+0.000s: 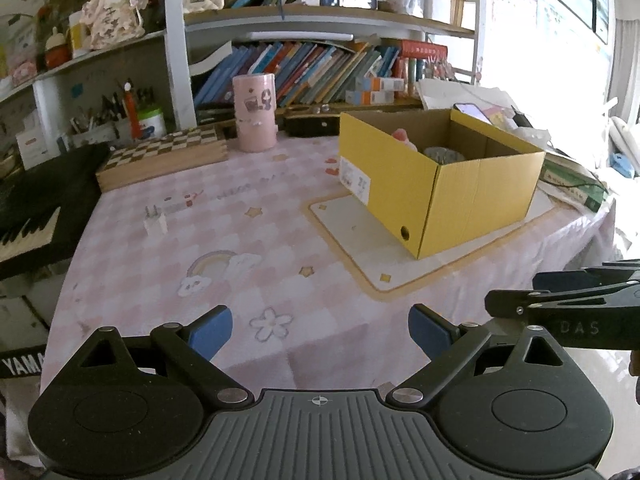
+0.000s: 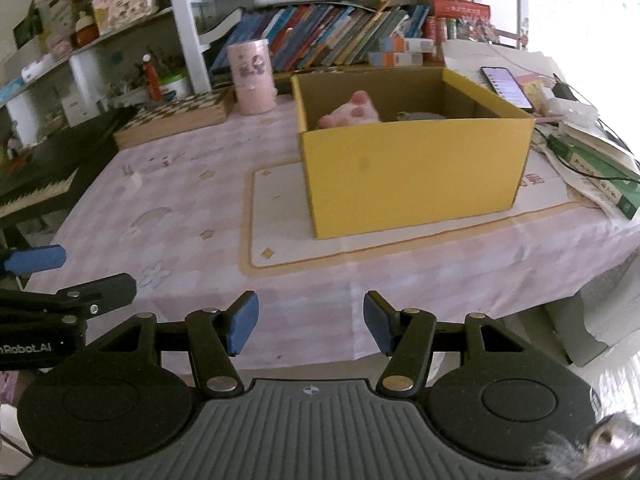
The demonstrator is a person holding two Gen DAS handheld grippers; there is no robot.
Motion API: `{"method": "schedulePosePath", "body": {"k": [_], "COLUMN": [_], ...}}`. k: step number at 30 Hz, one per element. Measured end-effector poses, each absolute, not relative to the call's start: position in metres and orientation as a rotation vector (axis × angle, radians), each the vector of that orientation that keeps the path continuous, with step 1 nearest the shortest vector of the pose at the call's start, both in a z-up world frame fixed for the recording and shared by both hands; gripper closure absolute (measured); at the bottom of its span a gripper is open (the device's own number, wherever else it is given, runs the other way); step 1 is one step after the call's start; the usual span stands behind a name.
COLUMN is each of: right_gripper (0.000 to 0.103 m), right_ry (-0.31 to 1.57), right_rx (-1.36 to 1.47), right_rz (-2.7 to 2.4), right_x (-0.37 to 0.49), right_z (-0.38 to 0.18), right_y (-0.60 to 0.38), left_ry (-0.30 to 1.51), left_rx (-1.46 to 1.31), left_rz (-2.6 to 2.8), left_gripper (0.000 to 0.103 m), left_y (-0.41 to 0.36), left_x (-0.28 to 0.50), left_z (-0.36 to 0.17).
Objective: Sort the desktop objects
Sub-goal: 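Withdraw both tools from the box back toward the table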
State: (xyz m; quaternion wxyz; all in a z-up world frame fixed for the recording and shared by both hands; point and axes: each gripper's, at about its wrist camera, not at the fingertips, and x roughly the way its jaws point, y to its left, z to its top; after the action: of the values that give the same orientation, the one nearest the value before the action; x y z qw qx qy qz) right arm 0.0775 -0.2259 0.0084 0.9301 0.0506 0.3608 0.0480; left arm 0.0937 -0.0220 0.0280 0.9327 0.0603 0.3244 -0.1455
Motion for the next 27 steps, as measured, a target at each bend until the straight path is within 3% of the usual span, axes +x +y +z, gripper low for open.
{"method": "schedulePosePath", "body": {"k": [27], "right_gripper": [0.043], "right_ry": [0.723], "right_rx": [-0.021], "right_rz": [0.302], "right_x": [0.078], "right_z": [0.009], "right_y": [-0.121], "left_ry": [0.640], "left_rx": [0.062], "left_rz": [-0.132], "left_gripper": [0.006], "left_y": [0.060], "left_x": [0.069], "left_z": [0.029]}}
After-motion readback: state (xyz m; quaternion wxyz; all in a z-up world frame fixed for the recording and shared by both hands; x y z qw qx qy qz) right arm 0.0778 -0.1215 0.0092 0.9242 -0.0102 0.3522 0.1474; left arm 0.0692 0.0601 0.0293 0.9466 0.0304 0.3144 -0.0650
